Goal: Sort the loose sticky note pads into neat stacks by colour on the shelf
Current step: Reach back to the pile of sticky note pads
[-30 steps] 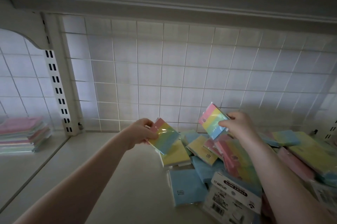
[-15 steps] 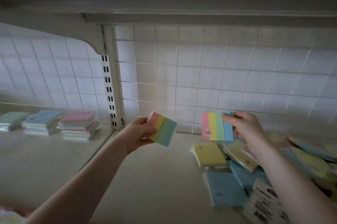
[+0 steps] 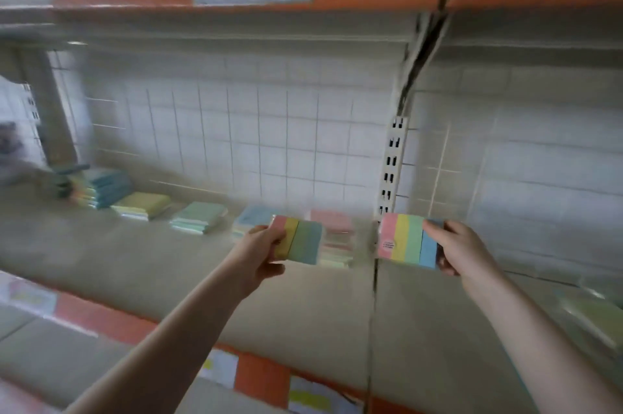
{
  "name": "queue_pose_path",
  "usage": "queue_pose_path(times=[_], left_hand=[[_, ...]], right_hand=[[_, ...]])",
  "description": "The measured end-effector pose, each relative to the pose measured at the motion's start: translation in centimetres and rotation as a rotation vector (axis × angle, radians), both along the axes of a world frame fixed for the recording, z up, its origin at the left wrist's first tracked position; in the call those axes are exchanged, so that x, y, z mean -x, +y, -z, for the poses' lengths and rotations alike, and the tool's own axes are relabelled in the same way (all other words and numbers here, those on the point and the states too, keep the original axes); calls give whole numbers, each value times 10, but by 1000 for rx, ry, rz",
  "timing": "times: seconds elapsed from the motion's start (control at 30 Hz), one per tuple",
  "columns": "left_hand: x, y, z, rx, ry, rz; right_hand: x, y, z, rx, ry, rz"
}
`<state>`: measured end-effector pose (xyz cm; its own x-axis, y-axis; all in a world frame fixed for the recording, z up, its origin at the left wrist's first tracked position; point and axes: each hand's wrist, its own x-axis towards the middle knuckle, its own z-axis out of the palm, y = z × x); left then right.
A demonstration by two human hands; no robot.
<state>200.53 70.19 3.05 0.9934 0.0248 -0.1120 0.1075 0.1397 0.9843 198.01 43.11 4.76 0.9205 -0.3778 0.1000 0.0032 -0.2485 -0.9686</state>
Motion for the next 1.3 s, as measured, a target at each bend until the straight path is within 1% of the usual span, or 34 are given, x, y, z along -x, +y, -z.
queue_pose_path(times=[0.07, 0.17, 0.23, 0.4, 0.6, 0.8, 0.93, 1.07, 1.2, 1.3], left_hand=[[-8, 52, 1, -5, -5, -23], [-18, 117, -1, -2, 9, -75], [-24, 150, -3, 0, 25, -100], [-44, 205, -9, 26, 44, -161], [-59, 256, -1, 66, 50, -277], [-82, 340, 0, 30, 30, -337], [-113, 403, 0, 19, -11, -319], [-150, 477, -2, 3, -24, -254], [-188, 551, -13, -40, -1, -272], [-221, 587, -25, -74, 4, -289]], right_hand=[[-14, 46, 6, -29, -7, 1], [-32, 104, 10, -126, -7, -9], [-40, 134, 10, -136, -2, -19], [-66, 196, -7, -147, -13, -81], [-105, 261, -14, -150, -19, -214], [-147, 341, -4, -155, 12, -256], [-179, 406, -2, -164, 7, -245], [-210, 478, 4, -163, -23, -196], [-233, 541, -1, -157, 2, -156], [-247, 577, -7, -175, 5, -126]])
